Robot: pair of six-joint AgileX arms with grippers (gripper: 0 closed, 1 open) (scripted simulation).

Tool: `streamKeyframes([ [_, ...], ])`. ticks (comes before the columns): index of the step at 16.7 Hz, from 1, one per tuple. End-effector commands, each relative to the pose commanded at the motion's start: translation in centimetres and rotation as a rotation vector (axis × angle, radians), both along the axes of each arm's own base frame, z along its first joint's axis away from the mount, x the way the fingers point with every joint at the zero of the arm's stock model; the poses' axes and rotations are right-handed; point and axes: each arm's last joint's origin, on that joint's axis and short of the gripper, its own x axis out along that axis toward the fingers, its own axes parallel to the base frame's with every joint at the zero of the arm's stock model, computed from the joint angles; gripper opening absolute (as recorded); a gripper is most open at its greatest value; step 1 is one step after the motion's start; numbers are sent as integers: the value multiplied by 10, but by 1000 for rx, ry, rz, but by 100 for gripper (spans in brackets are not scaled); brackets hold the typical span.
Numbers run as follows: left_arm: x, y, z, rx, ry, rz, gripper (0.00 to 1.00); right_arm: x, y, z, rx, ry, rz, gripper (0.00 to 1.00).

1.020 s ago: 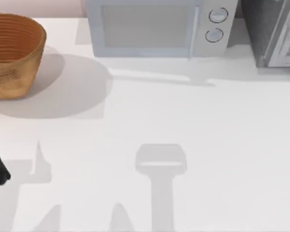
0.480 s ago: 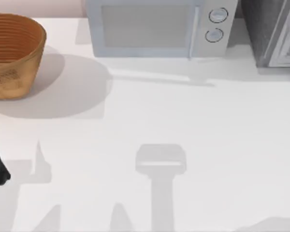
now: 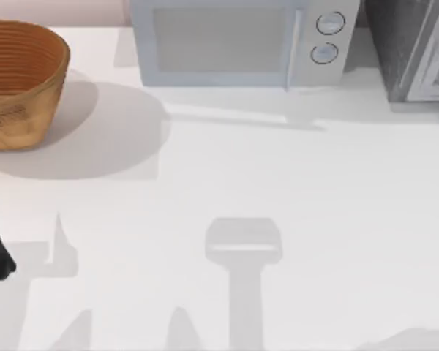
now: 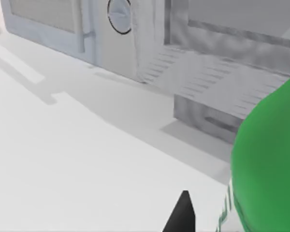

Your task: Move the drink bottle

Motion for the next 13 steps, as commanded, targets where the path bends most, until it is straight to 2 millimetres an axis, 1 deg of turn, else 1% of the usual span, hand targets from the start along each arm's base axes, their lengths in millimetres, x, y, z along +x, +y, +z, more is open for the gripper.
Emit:
streamKeyframes([
  [9,0,0,0,0,0,0,100,0,0,0,0,0,0,98],
  [10,0,0,0,0,0,0,100,0,0,0,0,0,0,100],
  [13,0,0,0,0,0,0,100,0,0,0,0,0,0,100],
])
